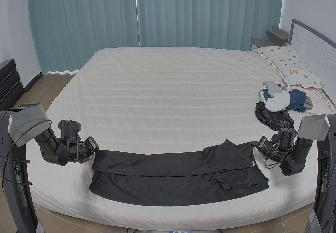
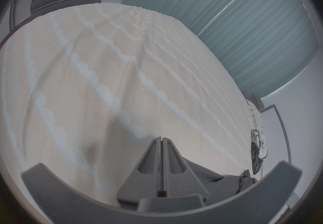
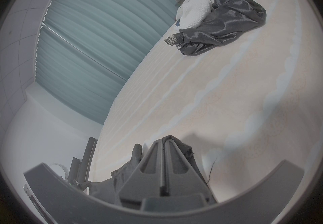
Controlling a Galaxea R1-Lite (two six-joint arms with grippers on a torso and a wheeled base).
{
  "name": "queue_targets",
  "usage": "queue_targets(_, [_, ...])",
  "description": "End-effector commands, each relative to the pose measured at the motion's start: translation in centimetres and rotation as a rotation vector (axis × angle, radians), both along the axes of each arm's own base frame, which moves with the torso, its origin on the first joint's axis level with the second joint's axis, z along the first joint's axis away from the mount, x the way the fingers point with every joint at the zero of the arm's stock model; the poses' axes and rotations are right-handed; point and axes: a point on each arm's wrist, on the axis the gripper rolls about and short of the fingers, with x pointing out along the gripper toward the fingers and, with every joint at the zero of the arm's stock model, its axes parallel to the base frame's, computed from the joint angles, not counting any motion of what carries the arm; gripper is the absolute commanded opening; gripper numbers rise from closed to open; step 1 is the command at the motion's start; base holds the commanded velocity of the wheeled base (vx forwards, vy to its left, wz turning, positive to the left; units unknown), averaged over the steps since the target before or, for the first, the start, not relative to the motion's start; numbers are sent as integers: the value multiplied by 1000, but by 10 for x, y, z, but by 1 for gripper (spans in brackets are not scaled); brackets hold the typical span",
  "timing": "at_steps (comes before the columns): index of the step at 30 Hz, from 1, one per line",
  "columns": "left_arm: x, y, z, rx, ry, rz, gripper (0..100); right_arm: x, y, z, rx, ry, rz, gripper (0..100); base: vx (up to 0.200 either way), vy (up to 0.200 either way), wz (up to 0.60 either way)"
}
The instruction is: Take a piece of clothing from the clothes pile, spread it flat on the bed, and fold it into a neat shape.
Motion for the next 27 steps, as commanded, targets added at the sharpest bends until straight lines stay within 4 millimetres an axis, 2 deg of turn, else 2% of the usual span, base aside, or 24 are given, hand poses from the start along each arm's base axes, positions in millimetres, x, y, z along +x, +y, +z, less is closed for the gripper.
queue_targets(1, [0, 1, -1, -3, 2, 4, 0, 2, -1, 0, 8, -6, -5, 0, 0, 0, 0])
queue_targets(14, [8, 1, 5, -39, -28, 34, 0, 6, -1, -2, 22, -7, -11, 0, 0, 0, 0])
queue_targets(20, [8, -1, 2, -34, -21, 28, 0, 5, 0, -3, 21, -3, -9, 0, 0, 0, 0])
queue_targets(21, [8, -1, 2, -35, -21, 29, 100, 5, 0, -4, 20, 0, -8, 0, 0, 0, 0])
queue_targets(22, [9, -1, 1, -34, -20, 27, 100, 5, 0, -3, 20, -2, -8, 0, 0, 0, 0])
queue_targets(23, [9, -1, 1, -34, -21, 27, 100, 5, 0, -3, 20, -2, -8, 100, 0, 0, 0])
queue_targets(27, [9, -1, -1, -24, -15, 36, 100, 3, 1, -4, 19, 7, -6, 100, 0, 0, 0])
